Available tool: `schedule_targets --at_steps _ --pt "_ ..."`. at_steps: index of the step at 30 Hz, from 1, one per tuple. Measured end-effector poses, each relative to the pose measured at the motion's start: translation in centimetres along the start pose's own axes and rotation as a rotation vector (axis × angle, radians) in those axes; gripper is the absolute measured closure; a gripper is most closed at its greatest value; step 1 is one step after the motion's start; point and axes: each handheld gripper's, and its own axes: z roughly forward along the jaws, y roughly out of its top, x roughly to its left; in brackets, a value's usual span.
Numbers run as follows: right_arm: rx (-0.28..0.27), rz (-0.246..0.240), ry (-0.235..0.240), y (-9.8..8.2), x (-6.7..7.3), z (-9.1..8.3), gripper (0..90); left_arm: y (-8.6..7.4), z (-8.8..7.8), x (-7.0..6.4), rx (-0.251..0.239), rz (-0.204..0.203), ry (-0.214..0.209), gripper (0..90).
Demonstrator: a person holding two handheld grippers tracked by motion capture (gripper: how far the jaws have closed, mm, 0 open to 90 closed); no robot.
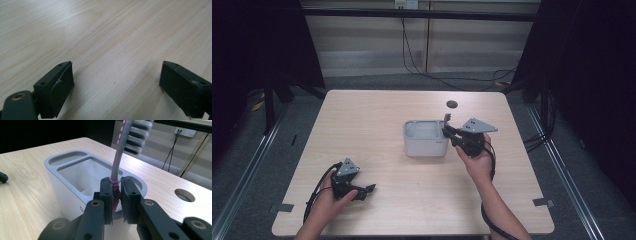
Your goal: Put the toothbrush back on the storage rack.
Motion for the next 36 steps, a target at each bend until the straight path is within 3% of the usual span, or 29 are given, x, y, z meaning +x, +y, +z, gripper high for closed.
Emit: schedule_targets --at_steps 36 --pt "0.015 0.026 -0.009 0.03 -0.32 0.60 78.0 0.00 0.00 0.00 -0.001 -0.001 0.000 11.6"
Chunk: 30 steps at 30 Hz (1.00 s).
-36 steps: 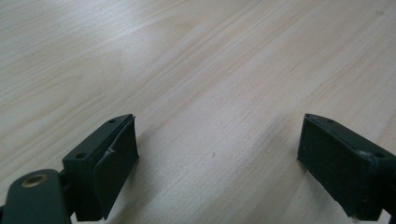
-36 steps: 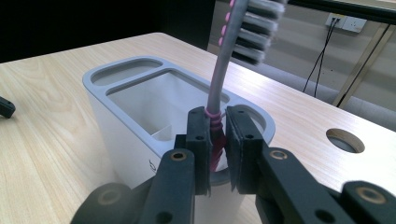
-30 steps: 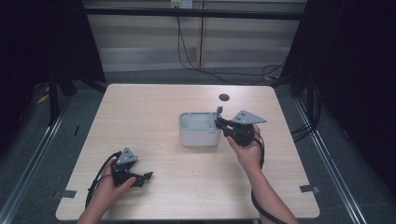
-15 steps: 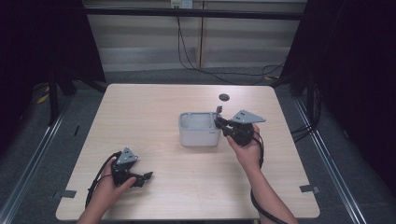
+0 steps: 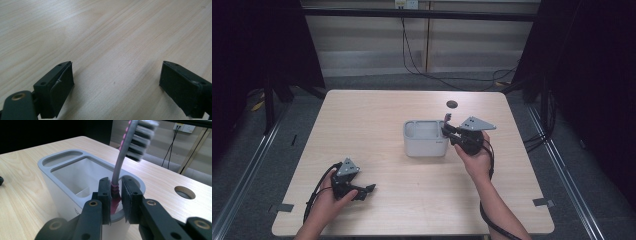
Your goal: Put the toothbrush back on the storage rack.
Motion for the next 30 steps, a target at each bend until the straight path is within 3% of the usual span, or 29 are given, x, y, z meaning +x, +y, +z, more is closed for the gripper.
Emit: schedule_targets --at_steps 14,30 --pt "-0.015 0.004 -0.010 0.42 -0.28 -0.30 76.8 0.00 0.00 0.00 0.000 -0.001 0.001 11.5" --pt "-0.001 0.042 -0.021 0.81 -0.64 -0.94 58.4 -0.01 0.03 0.00 -0.002 -0.002 0.002 11.2"
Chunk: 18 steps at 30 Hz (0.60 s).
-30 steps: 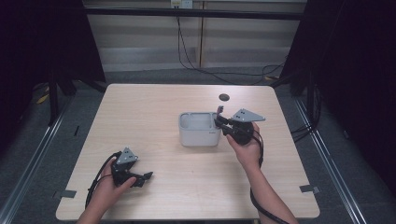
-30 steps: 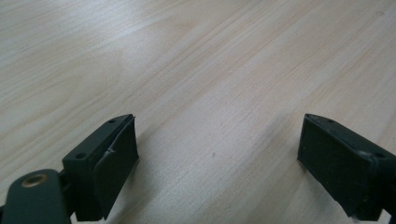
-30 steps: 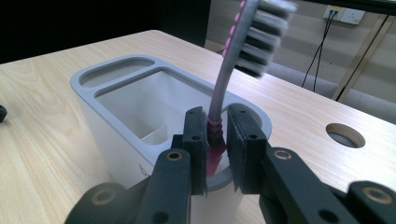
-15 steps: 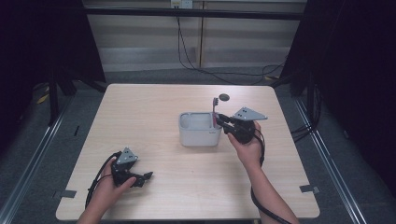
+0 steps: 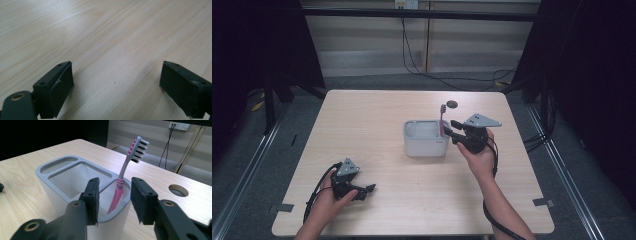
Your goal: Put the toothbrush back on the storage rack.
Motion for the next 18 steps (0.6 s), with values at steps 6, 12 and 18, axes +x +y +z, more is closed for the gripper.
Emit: schedule_targets --at_steps 6,12,18 --pt "0.019 0.017 0.007 0.28 0.03 -0.06 47.8 0.00 0.00 0.00 0.001 0.001 0.000 11.2" --pt "0.037 0.011 0.013 0.57 0.24 -0.18 38.3 0.00 0.00 0.00 0.001 0.000 -0.001 11.2" --pt "0.056 0.008 0.011 0.58 0.21 -0.18 31.3 0.00 0.00 0.00 0.000 0.000 0.000 11.2"
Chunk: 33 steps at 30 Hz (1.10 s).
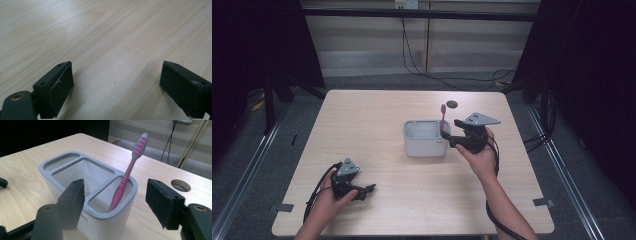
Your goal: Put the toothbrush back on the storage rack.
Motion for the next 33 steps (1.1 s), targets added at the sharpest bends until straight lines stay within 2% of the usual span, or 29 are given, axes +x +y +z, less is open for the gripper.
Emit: schedule_targets --at_steps 3,12,33 --pt "0.007 0.002 -0.006 -0.1 -0.1 -0.1 27.2 0.0 0.0 0.0 -0.001 0.000 -0.001 11.1" --pt "0.033 -0.006 0.006 0.0 -0.3 -0.5 22.5 0.0 0.1 0.0 0.002 -0.006 -0.008 10.3" --pt "0.084 -0.007 0.053 -0.7 -0.5 -2.1 19.7 0.0 0.1 0.0 0.003 -0.006 -0.007 10.1"
